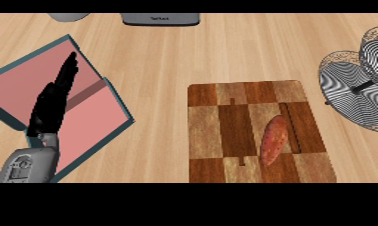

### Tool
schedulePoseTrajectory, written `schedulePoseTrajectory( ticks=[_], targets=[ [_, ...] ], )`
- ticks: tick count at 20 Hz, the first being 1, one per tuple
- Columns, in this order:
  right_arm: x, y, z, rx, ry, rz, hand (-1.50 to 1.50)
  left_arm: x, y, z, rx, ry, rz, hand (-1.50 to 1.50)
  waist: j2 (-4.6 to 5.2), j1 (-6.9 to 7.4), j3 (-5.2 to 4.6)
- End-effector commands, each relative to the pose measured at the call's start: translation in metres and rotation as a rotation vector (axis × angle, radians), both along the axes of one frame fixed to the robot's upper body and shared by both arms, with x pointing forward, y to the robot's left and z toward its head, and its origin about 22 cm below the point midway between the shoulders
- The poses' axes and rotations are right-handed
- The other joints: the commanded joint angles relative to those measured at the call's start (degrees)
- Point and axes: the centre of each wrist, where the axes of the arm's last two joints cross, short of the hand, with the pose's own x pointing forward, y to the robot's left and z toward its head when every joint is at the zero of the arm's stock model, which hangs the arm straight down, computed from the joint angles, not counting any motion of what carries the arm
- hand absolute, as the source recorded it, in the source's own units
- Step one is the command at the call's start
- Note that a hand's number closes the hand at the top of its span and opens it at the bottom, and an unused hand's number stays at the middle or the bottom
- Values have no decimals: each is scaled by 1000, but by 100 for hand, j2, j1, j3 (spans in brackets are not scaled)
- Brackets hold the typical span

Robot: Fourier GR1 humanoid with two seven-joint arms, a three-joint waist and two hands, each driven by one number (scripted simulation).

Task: Pick the lemon from the cutting board and place it in the tiered basket

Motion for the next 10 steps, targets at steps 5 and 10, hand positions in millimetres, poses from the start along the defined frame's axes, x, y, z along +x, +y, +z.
schedulePoseTrajectory(
  ticks=[5, 10],
  targets=[
    [-66, -63, 29, 121, 115, -96, -150, -3, 3, -9, -14, 5, 4, 0, 66, 108, 26],
    [-100, -83, 26, 175, 83, -70, -150, -1, 6, -4, 6, -20, -6, 0, 74, 44, 43]
  ],
)
